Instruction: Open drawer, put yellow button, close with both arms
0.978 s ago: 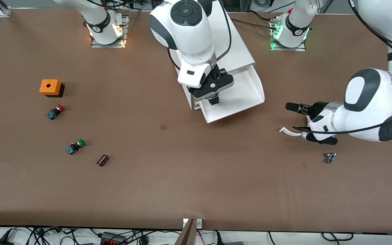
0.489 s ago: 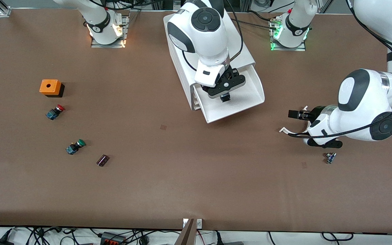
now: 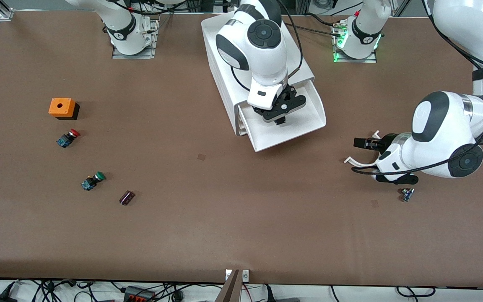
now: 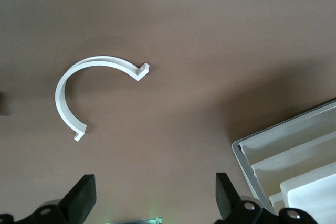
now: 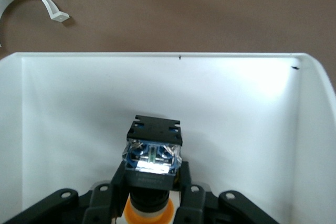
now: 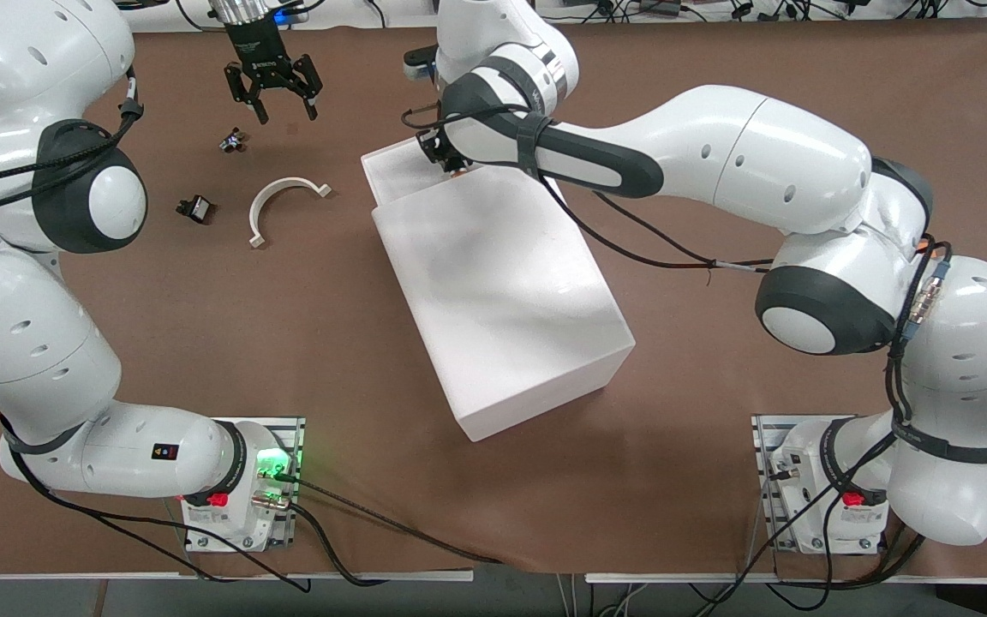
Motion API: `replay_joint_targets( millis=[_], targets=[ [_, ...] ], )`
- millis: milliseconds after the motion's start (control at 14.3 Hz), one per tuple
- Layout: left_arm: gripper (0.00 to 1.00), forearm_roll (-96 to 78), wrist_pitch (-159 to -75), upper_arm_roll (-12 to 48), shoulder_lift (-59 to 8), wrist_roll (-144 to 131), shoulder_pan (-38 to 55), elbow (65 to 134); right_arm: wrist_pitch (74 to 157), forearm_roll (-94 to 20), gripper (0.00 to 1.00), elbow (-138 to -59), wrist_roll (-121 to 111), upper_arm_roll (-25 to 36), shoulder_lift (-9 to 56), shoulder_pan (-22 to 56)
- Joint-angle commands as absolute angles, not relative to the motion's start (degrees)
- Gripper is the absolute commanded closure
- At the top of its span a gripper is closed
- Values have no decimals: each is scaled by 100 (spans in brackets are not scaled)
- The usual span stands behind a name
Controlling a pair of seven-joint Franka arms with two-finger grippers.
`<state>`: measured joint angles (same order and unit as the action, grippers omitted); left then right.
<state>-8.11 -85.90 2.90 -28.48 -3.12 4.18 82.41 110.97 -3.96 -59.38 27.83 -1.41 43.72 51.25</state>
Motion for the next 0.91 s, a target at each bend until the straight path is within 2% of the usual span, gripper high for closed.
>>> replay_joint_targets(
  millis=[0,70,140,210,349,559,839],
  targets=[
    [0,-677,-8639,308,-2997,-290,404,8139,11004,-343,100,-5722,2883,-123,4465,5133],
    [0,-685,-8718,290,-3032,-281,396,8130,11004,-343,96,-5722,2883,-123,4474,5133],
    [0,-703,-8736,290,-3032,-299,396,8130,10995,-343,52,-5722,2883,-114,4465,5133],
    [0,-747,-8736,290,-3024,-368,387,8139,10952,-308,1,-5713,2883,-71,4465,5133],
    [0,-738,-8719,281,-3006,-387,387,8130,10750,-299,0,-5669,2883,-35,4404,5124],
    [0,-738,-8684,281,-3014,-369,422,8130,9987,-299,0,-4968,2883,-9,4316,4975],
    [0,-747,-8990,316,-3041,-604,474,8016,9502,-290,0,-4948,2839,9,3991,4221]
  ],
)
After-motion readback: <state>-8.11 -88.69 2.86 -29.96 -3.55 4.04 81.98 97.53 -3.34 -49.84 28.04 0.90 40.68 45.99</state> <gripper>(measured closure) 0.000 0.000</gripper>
